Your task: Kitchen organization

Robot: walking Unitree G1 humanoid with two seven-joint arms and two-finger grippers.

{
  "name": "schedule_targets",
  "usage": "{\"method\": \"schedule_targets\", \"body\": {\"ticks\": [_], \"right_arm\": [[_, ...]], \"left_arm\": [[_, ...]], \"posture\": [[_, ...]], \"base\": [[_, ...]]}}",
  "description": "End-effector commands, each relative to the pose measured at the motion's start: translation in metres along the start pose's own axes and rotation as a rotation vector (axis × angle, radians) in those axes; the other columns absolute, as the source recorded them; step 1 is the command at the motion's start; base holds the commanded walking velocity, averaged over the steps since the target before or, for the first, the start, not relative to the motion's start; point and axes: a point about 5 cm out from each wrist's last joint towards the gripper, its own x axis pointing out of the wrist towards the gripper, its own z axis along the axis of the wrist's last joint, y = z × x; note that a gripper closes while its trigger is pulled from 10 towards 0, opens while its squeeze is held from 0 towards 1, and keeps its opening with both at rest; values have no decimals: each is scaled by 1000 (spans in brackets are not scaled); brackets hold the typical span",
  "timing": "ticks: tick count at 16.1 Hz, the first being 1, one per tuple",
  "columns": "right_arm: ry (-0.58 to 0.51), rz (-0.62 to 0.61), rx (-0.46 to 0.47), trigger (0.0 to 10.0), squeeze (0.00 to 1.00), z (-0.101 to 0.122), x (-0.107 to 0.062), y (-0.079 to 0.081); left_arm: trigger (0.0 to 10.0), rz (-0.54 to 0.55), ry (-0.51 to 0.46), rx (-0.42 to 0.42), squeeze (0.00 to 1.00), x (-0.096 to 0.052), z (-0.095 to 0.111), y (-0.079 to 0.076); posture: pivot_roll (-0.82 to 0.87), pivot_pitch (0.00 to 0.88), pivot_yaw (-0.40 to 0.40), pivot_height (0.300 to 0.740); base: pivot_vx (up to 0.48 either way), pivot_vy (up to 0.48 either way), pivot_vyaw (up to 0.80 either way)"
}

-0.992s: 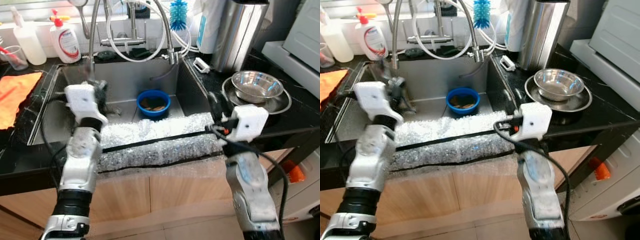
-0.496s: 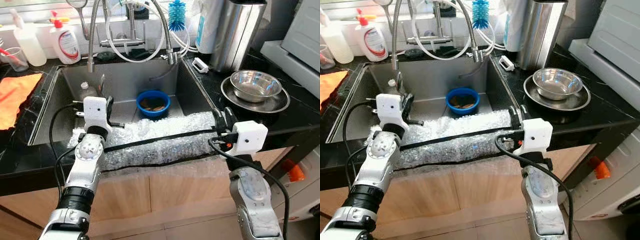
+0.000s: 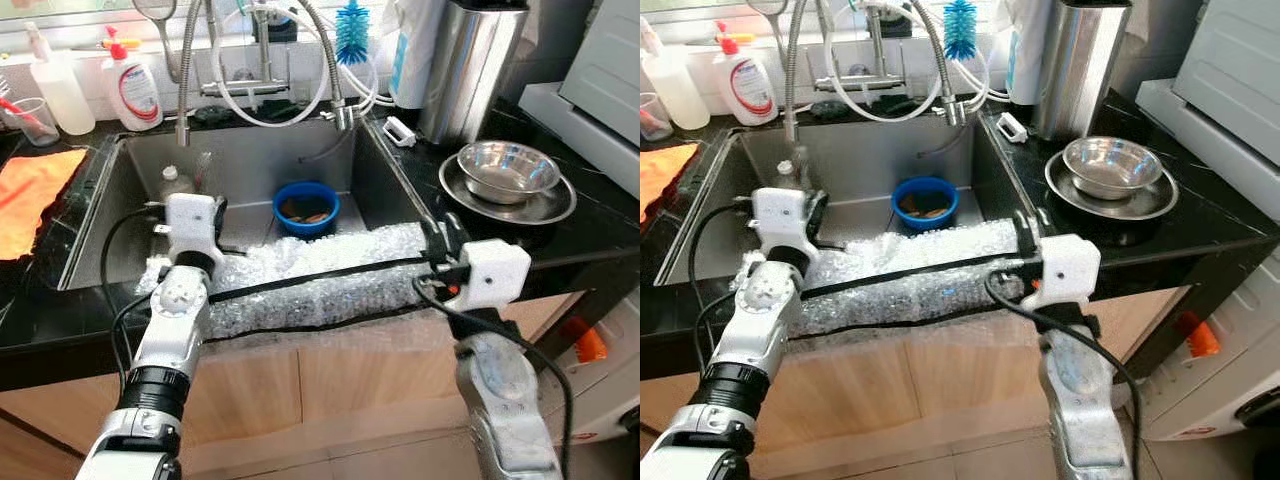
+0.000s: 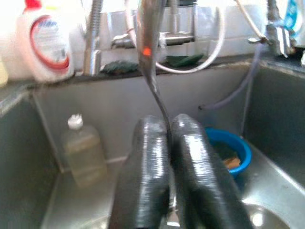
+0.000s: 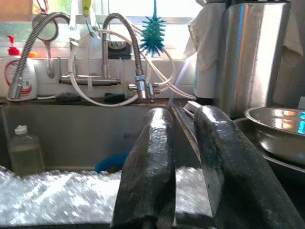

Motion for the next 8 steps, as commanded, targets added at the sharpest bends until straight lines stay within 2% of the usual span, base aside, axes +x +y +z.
{"method": "schedule_targets", "body": {"ticks": [1,8], "right_arm": [[6,24,5,10000,0,0,3,5],[6,30,24,10000,0,0,4,13]], "left_arm": [[10000,19,67,-23,1000,-2,-12,5],[10000,17,38,-11,1000,-6,-5,12]], "posture": [[-44,0,9,740],[-34,0,23,740]], "base": [[0,0,0],[0,0,0]]}}
